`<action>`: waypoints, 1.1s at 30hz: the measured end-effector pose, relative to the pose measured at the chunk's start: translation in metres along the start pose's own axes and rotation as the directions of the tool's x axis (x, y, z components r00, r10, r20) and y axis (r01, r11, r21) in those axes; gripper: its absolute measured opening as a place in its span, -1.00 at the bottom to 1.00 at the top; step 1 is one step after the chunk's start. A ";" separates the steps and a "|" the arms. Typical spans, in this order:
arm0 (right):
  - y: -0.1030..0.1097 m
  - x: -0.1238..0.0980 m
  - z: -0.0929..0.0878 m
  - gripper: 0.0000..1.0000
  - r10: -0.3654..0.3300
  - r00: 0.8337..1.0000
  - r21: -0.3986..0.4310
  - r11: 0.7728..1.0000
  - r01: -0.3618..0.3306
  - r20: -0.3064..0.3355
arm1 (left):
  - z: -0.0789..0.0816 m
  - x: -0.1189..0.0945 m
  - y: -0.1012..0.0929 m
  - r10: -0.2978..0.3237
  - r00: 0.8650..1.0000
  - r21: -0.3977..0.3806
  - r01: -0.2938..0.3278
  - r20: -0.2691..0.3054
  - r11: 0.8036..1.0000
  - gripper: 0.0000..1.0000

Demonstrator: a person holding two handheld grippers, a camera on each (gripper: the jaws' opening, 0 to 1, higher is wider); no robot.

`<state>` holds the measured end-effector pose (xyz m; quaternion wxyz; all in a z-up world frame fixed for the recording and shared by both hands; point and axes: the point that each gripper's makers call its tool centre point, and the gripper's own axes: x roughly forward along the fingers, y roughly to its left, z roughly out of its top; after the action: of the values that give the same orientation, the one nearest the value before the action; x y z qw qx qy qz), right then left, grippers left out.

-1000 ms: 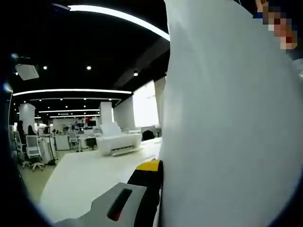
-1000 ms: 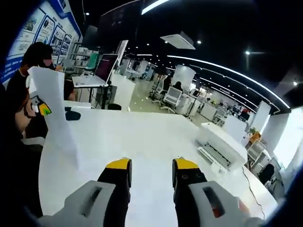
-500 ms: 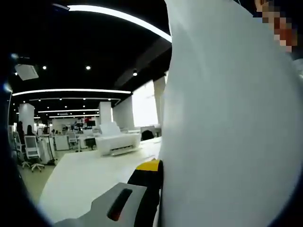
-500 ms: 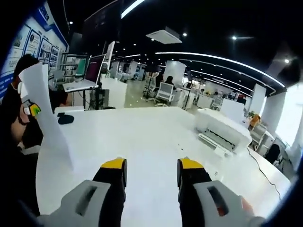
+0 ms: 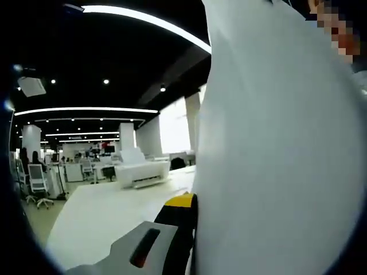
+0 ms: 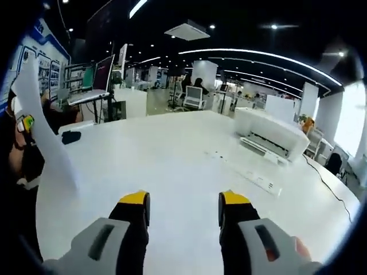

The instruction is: Organize the stack of printing papers by aligning and flattening the scattered papers on the table

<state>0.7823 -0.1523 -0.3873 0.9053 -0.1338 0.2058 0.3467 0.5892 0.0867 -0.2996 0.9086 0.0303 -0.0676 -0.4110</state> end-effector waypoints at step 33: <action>-0.001 0.078 -0.045 0.59 -0.005 1.000 0.198 0.980 0.002 0.015 | 0.000 0.001 0.000 -0.003 1.000 -0.003 0.003 -0.003 1.000 -0.88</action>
<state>0.8235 -0.1258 -0.4631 0.9162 -0.0406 0.2323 0.3239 0.5898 0.0862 -0.2996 0.9080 0.0298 -0.0655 -0.4127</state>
